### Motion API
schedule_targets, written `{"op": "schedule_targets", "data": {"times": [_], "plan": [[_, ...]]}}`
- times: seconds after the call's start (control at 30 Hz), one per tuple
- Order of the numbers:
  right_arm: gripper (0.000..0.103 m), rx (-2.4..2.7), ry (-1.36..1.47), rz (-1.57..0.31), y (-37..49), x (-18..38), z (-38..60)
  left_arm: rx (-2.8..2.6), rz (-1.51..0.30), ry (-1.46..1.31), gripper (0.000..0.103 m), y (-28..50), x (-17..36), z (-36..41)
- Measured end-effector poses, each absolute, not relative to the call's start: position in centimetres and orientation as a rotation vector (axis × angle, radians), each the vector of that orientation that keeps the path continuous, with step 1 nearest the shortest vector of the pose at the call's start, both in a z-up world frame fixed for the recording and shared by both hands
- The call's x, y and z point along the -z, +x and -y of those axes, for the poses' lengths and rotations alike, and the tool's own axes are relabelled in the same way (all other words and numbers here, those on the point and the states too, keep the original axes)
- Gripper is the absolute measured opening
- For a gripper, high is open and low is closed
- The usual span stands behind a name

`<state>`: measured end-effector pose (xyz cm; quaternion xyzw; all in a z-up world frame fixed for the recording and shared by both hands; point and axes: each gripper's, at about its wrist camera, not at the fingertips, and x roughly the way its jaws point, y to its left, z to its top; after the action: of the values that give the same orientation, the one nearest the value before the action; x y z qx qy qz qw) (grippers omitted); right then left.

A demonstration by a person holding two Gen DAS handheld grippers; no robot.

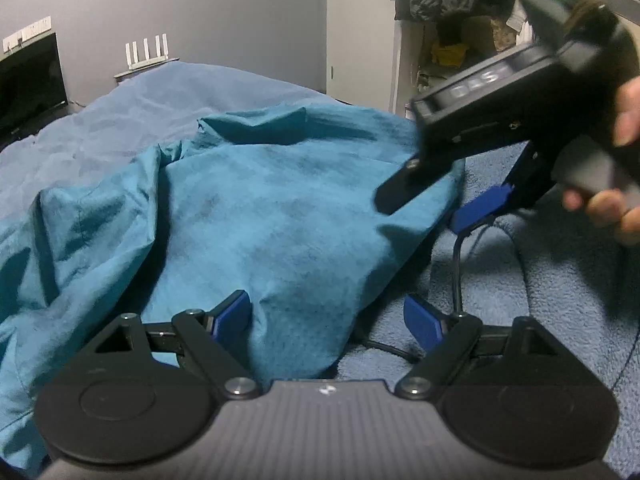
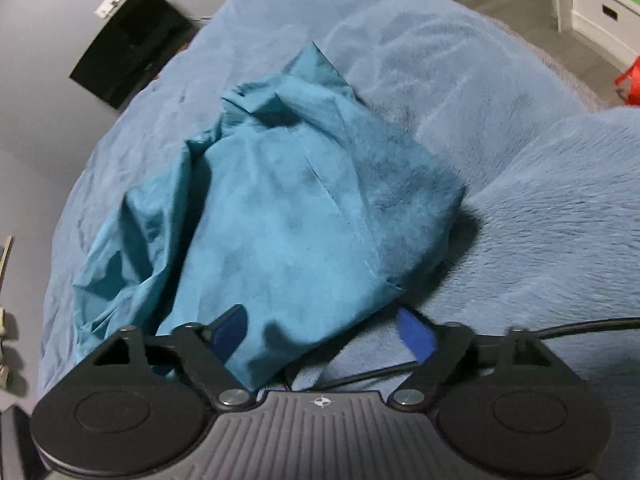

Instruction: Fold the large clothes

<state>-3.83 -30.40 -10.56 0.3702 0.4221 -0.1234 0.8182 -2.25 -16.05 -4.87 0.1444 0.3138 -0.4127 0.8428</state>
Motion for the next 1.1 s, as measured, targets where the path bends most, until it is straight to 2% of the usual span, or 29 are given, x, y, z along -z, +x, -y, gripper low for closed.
{"op": "schedule_targets", "data": {"times": [0.1,0.13,0.17,0.2,0.23,0.37,0.43,0.5,0.53,0.57,0.73,0.77,0.9,1.03,1.1], "plan": [[0.103,0.270,0.794,-0.900,-2.2,11.9,29.8,0.875,-0.661,0.312,0.083,-2.2,5.2,16.1],[0.103,0.255,0.803,-0.874,-1.7,12.4,29.8,0.876,-0.662,0.315,0.083,-2.2,5.3,16.1],[0.101,0.253,0.797,-0.842,-1.4,12.7,29.9,0.877,-0.662,0.318,0.083,-2.2,5.4,16.2],[0.092,0.272,0.765,-0.816,-0.8,13.2,30.0,0.878,-0.661,0.324,0.083,-2.2,5.4,16.2],[0.089,0.309,0.706,-0.790,-0.5,13.4,30.0,0.878,-0.659,0.328,0.083,-2.2,5.5,16.2],[0.081,0.293,0.713,-0.620,-1.0,13.6,30.6,0.875,-0.659,0.320,0.083,-2.0,5.5,16.1],[0.081,0.223,0.651,-0.519,-1.3,12.7,29.8,0.867,-0.665,0.314,0.083,-1.8,5.7,16.2],[0.083,0.227,0.661,-0.523,-0.9,13.1,29.9,0.869,-0.682,0.302,0.083,-1.6,5.8,16.2],[0.082,0.257,0.693,-0.567,-0.4,13.9,30.3,0.868,-0.690,0.298,0.083,-1.4,5.9,16.2],[0.076,0.270,0.697,-0.576,-0.3,14.3,30.4,0.867,-0.691,0.296,0.083,-1.4,5.9,16.2],[0.075,0.266,0.593,-0.538,0.8,13.7,29.4,0.836,-0.673,0.287,0.083,-1.4,4.9,14.8],[0.073,0.268,0.600,-0.534,0.8,13.8,29.6,0.821,-0.668,0.272,0.083,-1.3,4.5,14.2],[0.053,0.290,0.547,-0.476,-0.6,13.0,28.8,0.684,-0.634,0.188,0.083,-0.1,2.7,10.5],[0.052,0.232,0.424,-0.349,-2.3,11.5,27.0,0.534,-0.580,0.211,0.083,1.1,2.1,7.8],[0.060,0.241,0.536,-0.404,-1.4,12.4,28.4,0.493,-0.605,0.220,0.083,2.2,2.8,7.2]]}}
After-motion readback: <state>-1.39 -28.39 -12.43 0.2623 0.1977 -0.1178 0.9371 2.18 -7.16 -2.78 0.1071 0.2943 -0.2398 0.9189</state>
